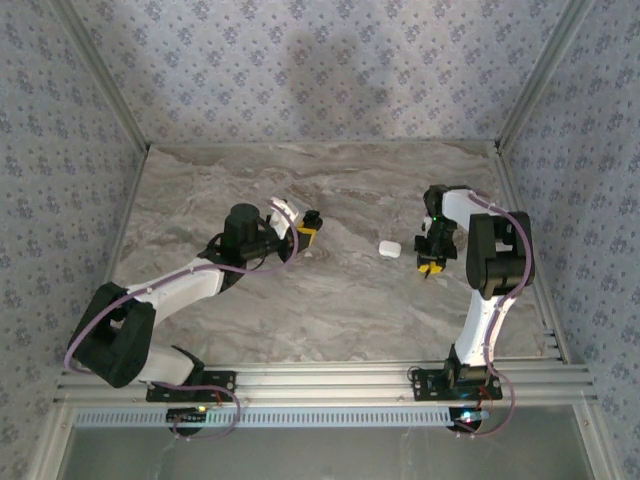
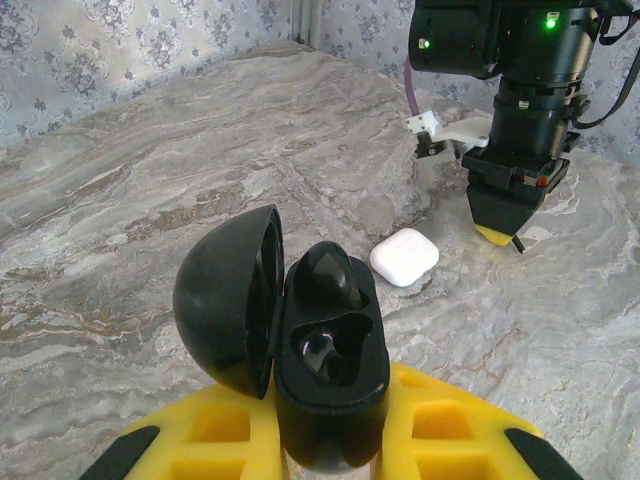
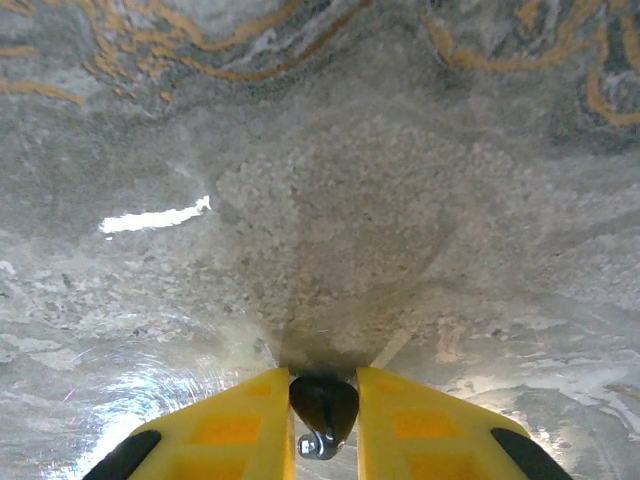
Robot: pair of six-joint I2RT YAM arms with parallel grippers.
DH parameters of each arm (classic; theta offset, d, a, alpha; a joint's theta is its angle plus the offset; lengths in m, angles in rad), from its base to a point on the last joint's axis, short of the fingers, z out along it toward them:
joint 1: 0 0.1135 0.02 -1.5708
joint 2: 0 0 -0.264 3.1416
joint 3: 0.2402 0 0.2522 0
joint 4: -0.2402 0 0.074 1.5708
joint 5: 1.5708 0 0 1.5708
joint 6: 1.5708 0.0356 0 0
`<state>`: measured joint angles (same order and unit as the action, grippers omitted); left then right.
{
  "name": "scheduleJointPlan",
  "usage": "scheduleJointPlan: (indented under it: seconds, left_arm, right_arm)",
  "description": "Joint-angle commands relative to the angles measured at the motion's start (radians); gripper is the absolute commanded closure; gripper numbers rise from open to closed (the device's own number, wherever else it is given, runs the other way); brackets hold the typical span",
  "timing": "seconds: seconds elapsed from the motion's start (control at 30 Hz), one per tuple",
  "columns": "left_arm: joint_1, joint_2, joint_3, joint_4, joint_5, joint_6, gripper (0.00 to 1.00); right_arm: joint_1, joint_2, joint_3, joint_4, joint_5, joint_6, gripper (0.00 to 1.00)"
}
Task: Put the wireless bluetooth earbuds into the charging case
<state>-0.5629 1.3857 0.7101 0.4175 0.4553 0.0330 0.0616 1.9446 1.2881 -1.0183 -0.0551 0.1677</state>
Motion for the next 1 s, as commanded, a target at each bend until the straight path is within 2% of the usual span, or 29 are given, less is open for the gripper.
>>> scheduleJointPlan:
  seconds: [0.0,0.13,0.37,0.53,0.7,0.97]
  left_arm:
    - [0.004,-0.024,0.005,-0.006,-0.005,0.0,0.94]
    - [0.004,-0.017,0.006,0.003,0.004,-0.002,0.94]
    - [-0.016,0.029,0.032,0.034,0.064,-0.008,0.94]
    - [-0.043,0.082,0.081,0.037,0.129,-0.015,0.94]
    - [-0.064,0.138,0.143,0.023,0.203,-0.028,0.94]
    - [-0.091,0.201,0.236,-0.003,0.323,-0.027,0.94]
  right_arm:
    - [0.008,-0.019,-0.025,0.042,0.017,0.003,0.81]
    - [0.015,-0.091,-0.071,0.09,0.019,0.029,0.81]
    - [0.065,-0.319,-0.187,0.21,-0.016,0.07,0.81]
    - [0.13,-0.518,-0.223,0.294,-0.07,0.043,0.81]
    - [0.198,-0.695,-0.249,0.393,-0.073,0.057,0.8]
    - [0.312,-0.814,-0.206,0.494,-0.175,-0.053,0.8]
